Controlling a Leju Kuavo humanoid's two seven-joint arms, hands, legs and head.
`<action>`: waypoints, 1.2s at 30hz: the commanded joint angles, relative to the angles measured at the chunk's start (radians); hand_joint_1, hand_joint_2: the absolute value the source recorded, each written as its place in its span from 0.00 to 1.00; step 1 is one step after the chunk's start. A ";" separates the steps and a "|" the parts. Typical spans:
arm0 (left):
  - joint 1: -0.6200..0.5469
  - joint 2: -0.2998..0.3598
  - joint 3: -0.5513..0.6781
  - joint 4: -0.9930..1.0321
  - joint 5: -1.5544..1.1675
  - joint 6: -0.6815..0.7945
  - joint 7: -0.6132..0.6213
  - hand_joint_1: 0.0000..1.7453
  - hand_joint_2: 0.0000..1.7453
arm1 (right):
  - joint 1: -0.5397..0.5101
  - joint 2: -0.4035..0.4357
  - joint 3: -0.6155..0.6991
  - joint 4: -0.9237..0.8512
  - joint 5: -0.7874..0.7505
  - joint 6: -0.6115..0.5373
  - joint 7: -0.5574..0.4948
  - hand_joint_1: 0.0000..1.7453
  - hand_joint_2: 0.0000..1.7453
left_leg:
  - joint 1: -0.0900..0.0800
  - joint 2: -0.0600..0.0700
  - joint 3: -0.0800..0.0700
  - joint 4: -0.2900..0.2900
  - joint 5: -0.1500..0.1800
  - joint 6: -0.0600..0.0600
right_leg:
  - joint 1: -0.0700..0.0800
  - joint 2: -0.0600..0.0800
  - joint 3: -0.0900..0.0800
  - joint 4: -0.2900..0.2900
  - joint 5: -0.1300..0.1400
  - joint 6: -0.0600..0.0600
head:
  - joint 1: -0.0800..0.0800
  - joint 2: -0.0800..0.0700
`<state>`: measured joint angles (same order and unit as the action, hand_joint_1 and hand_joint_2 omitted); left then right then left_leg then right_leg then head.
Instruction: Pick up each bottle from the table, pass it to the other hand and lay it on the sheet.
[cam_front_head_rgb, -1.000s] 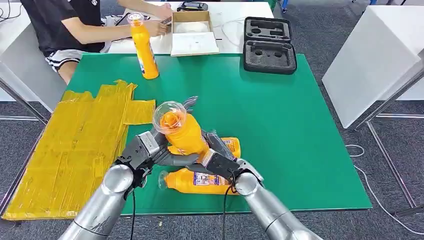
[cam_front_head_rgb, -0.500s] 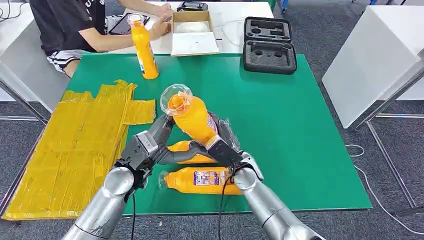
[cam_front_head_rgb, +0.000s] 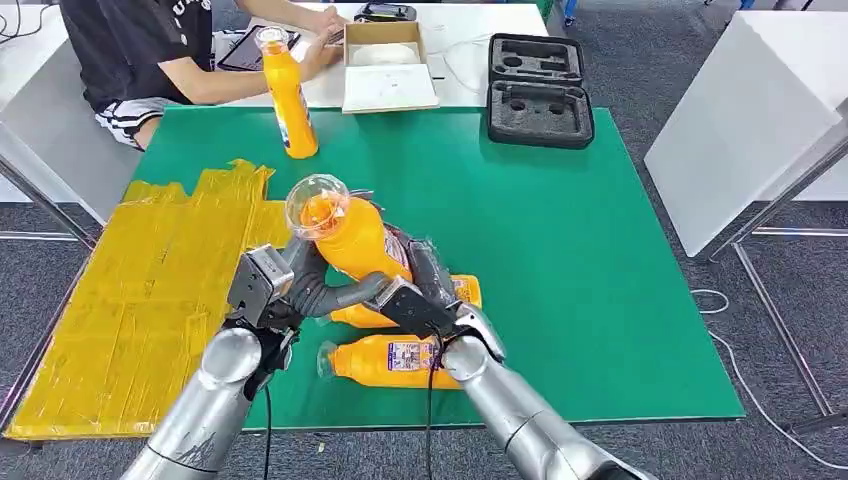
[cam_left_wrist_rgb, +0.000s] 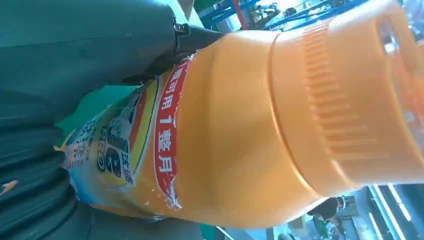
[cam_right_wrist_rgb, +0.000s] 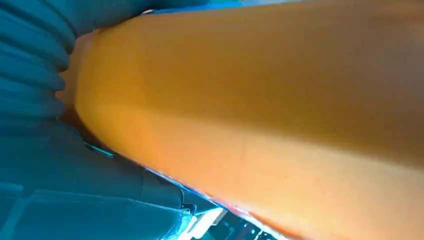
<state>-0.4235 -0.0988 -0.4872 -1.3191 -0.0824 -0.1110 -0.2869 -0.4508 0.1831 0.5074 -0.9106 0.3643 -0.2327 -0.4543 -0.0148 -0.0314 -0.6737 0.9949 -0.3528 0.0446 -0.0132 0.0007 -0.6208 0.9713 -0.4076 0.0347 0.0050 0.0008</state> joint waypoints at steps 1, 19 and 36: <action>-0.029 -0.018 -0.029 0.052 0.008 -0.002 0.005 0.00 1.00 | -0.036 0.009 0.080 0.107 0.015 0.007 -0.005 1.00 1.00 | 0.001 0.002 0.005 0.001 -0.003 -0.003 | 0.001 0.000 0.006 -0.001 -0.002 -0.001 | 0.000 0.000; -0.004 -0.015 -0.013 0.043 0.018 0.007 -0.006 1.00 1.00 | -0.025 0.008 0.094 0.102 0.023 0.015 -0.009 1.00 1.00 | 0.001 0.002 0.007 0.001 -0.004 -0.004 | 0.002 0.000 0.008 0.000 -0.004 -0.002 | 0.000 0.000; 0.008 -0.015 0.004 0.039 0.029 0.010 -0.010 1.00 1.00 | -0.019 0.002 0.092 0.100 0.018 0.014 -0.009 1.00 1.00 | 0.001 0.002 0.005 0.001 -0.003 -0.003 | 0.001 0.000 0.005 -0.001 -0.002 -0.001 | 0.000 0.000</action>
<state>-0.3849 -0.1015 -0.4631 -1.3195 -0.0515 -0.1007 -0.3021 -0.4468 0.1938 0.5470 -0.8686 0.3750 -0.2243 -0.4650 -0.0148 -0.0313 -0.6737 0.9949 -0.3529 0.0445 -0.0132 0.0008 -0.6212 0.9713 -0.4077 0.0345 0.0050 0.0008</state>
